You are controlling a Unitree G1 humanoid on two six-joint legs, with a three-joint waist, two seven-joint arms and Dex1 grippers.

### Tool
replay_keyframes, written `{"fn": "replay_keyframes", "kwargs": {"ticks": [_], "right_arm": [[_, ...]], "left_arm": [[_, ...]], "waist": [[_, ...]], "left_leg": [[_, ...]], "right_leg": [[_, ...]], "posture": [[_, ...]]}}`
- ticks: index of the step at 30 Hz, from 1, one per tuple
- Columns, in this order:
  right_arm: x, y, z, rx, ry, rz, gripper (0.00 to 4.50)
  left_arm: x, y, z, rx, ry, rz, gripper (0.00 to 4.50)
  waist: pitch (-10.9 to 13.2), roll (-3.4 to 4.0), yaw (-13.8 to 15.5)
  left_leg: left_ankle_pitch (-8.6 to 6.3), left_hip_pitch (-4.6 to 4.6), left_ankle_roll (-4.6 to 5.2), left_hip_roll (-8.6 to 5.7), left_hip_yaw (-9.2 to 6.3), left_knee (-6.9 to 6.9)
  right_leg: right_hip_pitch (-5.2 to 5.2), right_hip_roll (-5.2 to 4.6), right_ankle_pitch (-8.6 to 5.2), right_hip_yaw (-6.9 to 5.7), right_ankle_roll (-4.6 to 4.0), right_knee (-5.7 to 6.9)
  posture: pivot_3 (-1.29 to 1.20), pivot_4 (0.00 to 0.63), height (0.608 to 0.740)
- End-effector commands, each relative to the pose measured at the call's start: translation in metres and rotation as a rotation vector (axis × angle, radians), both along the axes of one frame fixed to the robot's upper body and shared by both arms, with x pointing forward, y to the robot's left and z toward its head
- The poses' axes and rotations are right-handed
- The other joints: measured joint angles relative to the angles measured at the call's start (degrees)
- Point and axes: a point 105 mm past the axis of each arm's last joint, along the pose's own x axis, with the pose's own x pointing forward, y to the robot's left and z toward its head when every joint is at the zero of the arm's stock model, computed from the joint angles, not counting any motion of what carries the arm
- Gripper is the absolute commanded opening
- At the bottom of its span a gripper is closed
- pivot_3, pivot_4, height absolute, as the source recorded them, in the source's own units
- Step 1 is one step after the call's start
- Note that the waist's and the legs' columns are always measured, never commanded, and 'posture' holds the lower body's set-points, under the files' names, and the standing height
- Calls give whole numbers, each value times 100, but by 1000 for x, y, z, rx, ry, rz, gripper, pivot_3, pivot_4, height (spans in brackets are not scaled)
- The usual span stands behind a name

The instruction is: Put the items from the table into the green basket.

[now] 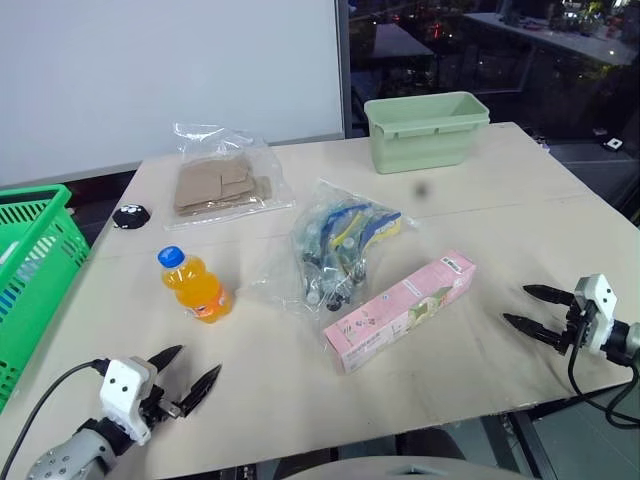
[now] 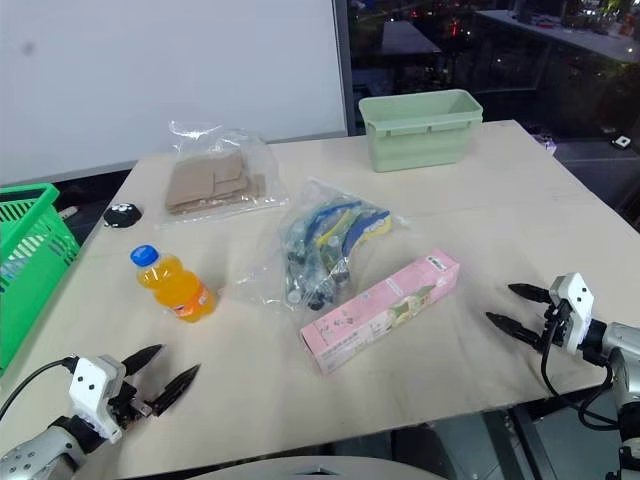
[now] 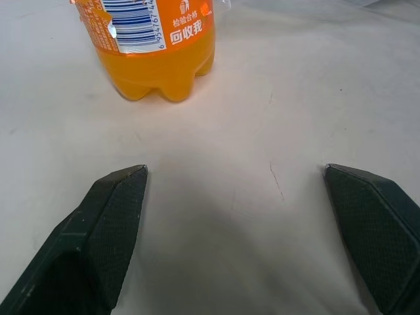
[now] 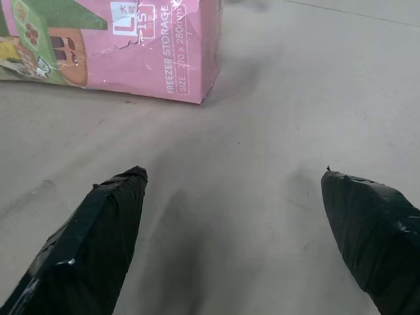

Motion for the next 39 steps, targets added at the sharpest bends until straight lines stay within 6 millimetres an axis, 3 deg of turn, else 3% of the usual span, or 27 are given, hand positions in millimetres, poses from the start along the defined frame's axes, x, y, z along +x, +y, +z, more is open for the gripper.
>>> {"fn": "replay_keyframes", "kwargs": {"ticks": [1, 7, 29, 32, 39], "right_arm": [[6, -1, 18, -4, -58, 13, 4500], [8, 1, 20, -2, -57, 20, 4500], [0, -8, 19, -4, -40, 1, 4500], [-1, -10, 19, -4, -28, -1, 4500], [7, -10, 28, -27, -73, -5, 4500]], "left_arm": [[-17, -11, -14, -18, 64, -22, 4472], [-25, -17, -14, -37, 61, -1, 4472], [-9, -13, -6, -59, 51, -34, 4472], [-12, -18, 0, -158, 86, -61, 4472], [-3, -19, 11, -89, 37, -79, 4472]], "waist": [[0, 0, -1], [-1, -2, 16], [0, -3, 28], [0, -3, 26], [8, -14, 15]], "left_leg": [[0, 0, 0, 0, 0, 0], [-11, -1, 16, -3, 26, 2], [-11, 11, 16, -4, 22, 7], [-11, 10, 16, -4, 22, 8], [-11, 7, 16, -3, 21, 7]], "right_leg": [[0, 0, 0, 0, 0, 0], [0, -3, -5, 27, 9, -1], [-4, -2, -6, 26, 10, -2], [-4, -2, -6, 26, 10, -2], [-8, -1, -6, 25, 10, -2]], "posture": [[64, 0, 740], [68, 0, 740], [41, 0, 740], [44, 0, 740], [49, 0, 740]]}}
